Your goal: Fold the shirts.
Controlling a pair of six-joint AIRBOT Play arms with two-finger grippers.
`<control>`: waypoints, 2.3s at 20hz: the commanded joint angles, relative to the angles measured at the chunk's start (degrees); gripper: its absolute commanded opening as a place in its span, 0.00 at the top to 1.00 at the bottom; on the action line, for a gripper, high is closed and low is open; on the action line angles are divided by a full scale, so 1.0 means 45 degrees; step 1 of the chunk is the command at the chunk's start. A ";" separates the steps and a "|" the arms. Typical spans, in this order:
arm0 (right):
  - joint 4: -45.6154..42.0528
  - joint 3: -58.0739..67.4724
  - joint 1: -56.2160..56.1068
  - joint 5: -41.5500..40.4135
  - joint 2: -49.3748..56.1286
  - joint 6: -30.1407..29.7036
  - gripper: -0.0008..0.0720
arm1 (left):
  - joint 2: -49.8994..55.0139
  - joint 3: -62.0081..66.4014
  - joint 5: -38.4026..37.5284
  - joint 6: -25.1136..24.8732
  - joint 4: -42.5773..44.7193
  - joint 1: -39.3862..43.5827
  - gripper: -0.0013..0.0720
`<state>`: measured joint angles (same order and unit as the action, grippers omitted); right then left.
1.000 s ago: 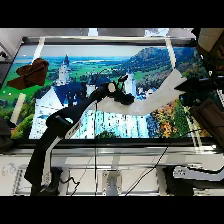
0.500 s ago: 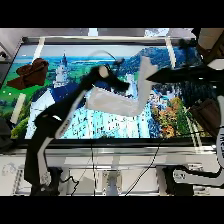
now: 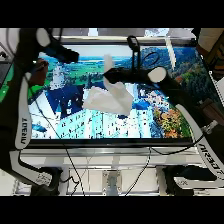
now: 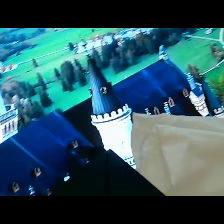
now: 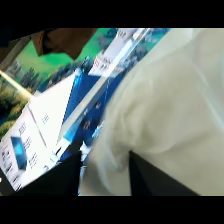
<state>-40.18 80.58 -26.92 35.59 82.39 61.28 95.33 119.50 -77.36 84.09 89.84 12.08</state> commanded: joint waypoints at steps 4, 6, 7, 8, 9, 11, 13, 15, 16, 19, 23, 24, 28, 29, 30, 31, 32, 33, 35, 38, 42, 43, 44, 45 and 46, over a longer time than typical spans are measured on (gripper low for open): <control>-0.0355 0.0010 -0.1219 -0.1647 0.0146 -0.0301 0.46 | -0.0466 -0.0806 -0.1316 0.0092 0.0593 -0.0806 0.96; -0.1326 0.0010 -0.1219 -0.1778 0.0083 -0.0301 0.46 | -0.0442 -0.1035 -0.1355 0.0092 0.0602 -0.0806 0.96; -0.2346 0.0010 -0.1190 -0.1865 0.0024 -0.0291 0.46 | -0.0427 -0.1035 -0.1365 0.0087 0.0597 -0.0806 0.96; -0.3390 0.0005 -0.1117 -0.1860 -0.0044 -0.0243 0.46 | -0.0427 -0.1035 -0.1365 0.0092 0.0554 -0.0806 0.96; -0.4265 0.0005 -0.0923 -0.1797 -0.0131 0.0078 0.46 | -0.0423 -0.1035 -0.1365 0.0087 0.0379 -0.0806 0.96; -0.5299 0.0010 -0.0287 -0.1253 -0.0359 0.1700 0.46 | -0.0379 -0.1035 -0.1355 0.0024 -0.0369 -0.0806 0.95; -0.5659 0.0005 0.0661 0.0034 -0.0549 0.2516 0.46 | -0.0374 -0.1209 -0.1117 -0.0578 -0.1511 -0.0806 0.65; -0.5644 -0.0029 0.1724 0.2191 -0.0573 0.2540 0.46 | -0.0350 -0.1486 -0.0515 -0.0719 -0.2749 -0.0806 0.41; -0.5644 -0.0175 0.2254 0.3483 -0.0573 0.2701 0.46 | -0.0291 -0.1642 -0.0243 -0.0913 -0.3400 -0.0801 0.41; -0.5314 -0.1073 0.3536 0.6363 -0.0573 0.3356 0.45 | 0.0291 -0.1826 -0.0092 -0.1132 -0.4595 -0.0763 0.41; -0.3521 -0.3177 0.4245 0.7101 -0.0573 0.3439 0.33 | 0.1588 -0.1826 -0.0947 -0.1127 -0.5411 -0.0763 0.41; -0.3356 -0.3687 0.4235 0.6761 -0.0573 0.3449 0.33 | 0.1880 -0.1826 -0.1292 -0.1127 -0.5464 -0.0763 0.41; -0.1185 -0.5659 0.4201 0.4231 -0.0573 0.3497 0.23 | 0.2827 -0.1841 -0.2429 -0.1127 -0.5493 -0.0763 0.41; -0.0554 -0.6120 0.4201 0.3405 -0.0568 0.3536 0.23 | 0.2987 -0.1841 -0.2526 -0.1127 -0.5493 -0.0763 0.41; 0.0078 -0.6518 0.4201 0.2618 -0.0544 0.3536 0.23 | 0.3094 -0.1841 -0.2545 -0.1127 -0.5493 -0.0763 0.41; 0.0685 -0.6907 0.4197 0.1690 -0.0515 0.3536 0.23 | 0.3181 -0.1841 -0.2545 -0.1127 -0.5498 -0.0763 0.41; 0.1117 -0.7218 0.4133 0.0704 -0.0481 0.3551 0.23 | 0.3230 -0.1841 -0.2516 -0.1127 -0.5498 -0.0763 0.41; 0.1428 -0.7490 0.4007 -0.0447 -0.0452 0.3866 0.23 | 0.3235 -0.1841 -0.2429 -0.1127 -0.5498 -0.0763 0.41; 0.1598 -0.7732 0.3653 -0.2254 -0.0306 0.4648 0.23 | 0.3230 -0.1841 -0.2385 -0.1127 -0.5552 -0.0763 0.41; 0.2574 -0.7694 0.3298 -0.2856 0.0588 0.4823 0.23 | 0.3230 -0.1836 -0.2395 -0.1132 -0.5649 -0.0763 0.41; 0.5489 -0.7679 0.2798 -0.2521 0.1821 0.3507 0.24 | 0.3230 -0.1841 -0.2399 -0.1132 -0.5678 -0.0763 0.41; 0.6203 -0.7626 0.2618 -0.2356 0.1987 0.2701 0.26 | 0.3235 -0.1836 -0.2395 -0.1127 -0.5678 -0.0763 0.41; 0.6761 -0.7558 0.2458 -0.2307 0.2098 0.2098 0.26 | 0.3230 -0.1841 -0.2395 -0.1127 -0.5678 -0.0763 0.41; 0.7179 -0.7441 0.2307 -0.2331 0.2200 0.1719 0.26 | 0.3230 -0.1836 -0.2395 -0.1127 -0.5678 -0.0763 0.41; 0.7334 -0.7271 0.2229 -0.2312 0.2312 0.1559 0.26 | 0.3230 -0.1841 -0.2395 -0.1127 -0.5678 -0.0763 0.41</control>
<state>-13.82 46.96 -15.25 25.23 90.72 74.02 109.84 111.24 -88.14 79.02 64.34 8.60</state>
